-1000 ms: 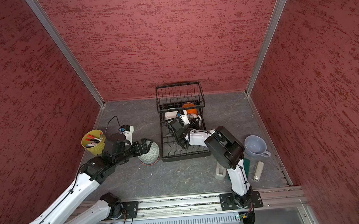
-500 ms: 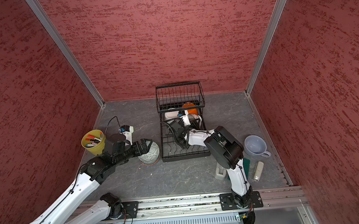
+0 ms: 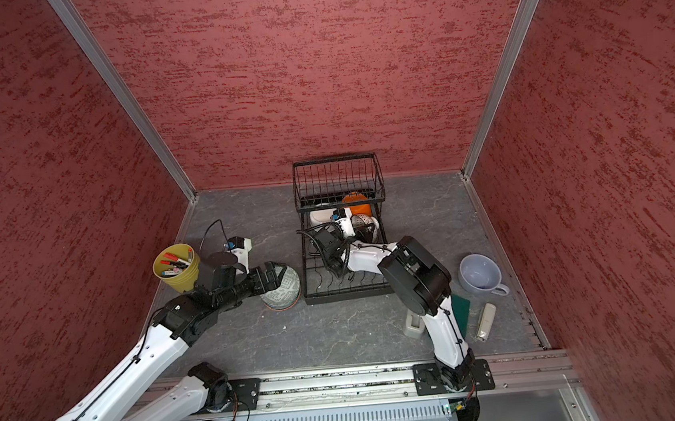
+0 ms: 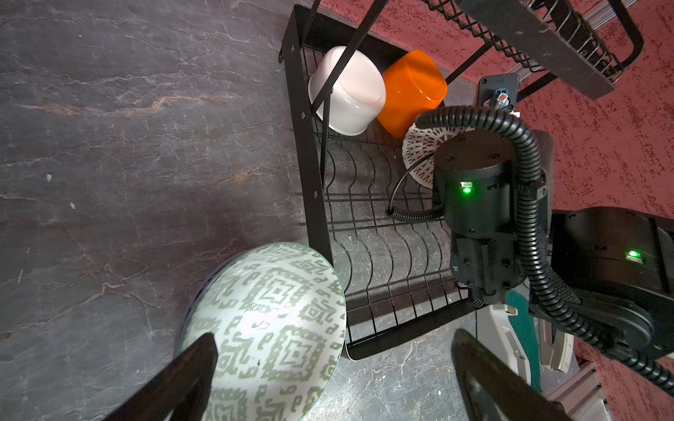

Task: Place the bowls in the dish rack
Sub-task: 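Lower the red-and-white bowl upright against the orange bowl with the right gripper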

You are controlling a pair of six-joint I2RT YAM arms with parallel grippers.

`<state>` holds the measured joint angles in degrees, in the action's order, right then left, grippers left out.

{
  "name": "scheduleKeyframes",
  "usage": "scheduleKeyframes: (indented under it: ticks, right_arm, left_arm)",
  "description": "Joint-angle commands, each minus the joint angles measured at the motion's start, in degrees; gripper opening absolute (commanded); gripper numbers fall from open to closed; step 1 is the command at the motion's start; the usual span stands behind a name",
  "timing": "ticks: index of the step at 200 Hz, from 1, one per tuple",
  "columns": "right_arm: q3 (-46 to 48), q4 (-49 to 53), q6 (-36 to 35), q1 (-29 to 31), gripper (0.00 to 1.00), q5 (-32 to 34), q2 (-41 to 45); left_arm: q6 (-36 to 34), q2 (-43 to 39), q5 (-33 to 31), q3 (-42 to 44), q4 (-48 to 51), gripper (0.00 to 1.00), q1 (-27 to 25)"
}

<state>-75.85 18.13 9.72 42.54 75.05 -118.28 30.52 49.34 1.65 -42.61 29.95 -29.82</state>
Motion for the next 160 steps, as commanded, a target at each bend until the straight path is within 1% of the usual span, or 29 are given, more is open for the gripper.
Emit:
scheduleKeyframes:
  ticks: [1,116,160]
  right_arm:
    - [-1.3,5.6,2.5,1.0,0.0,-2.9,-2.3]
    - [-7.7,13.3,6.3,2.7,0.0,-2.9,-5.5]
    - [-8.8,14.5,6.9,2.8,0.07,-3.0,-5.6]
  left_arm:
    - [-0.6,0.0,0.7,0.6,-0.7,0.99,0.4]
    - [-0.3,-0.5,0.4,0.7,0.0,1.0,0.4]
    - [-0.7,0.3,0.5,-0.2,0.1,1.0,0.5]
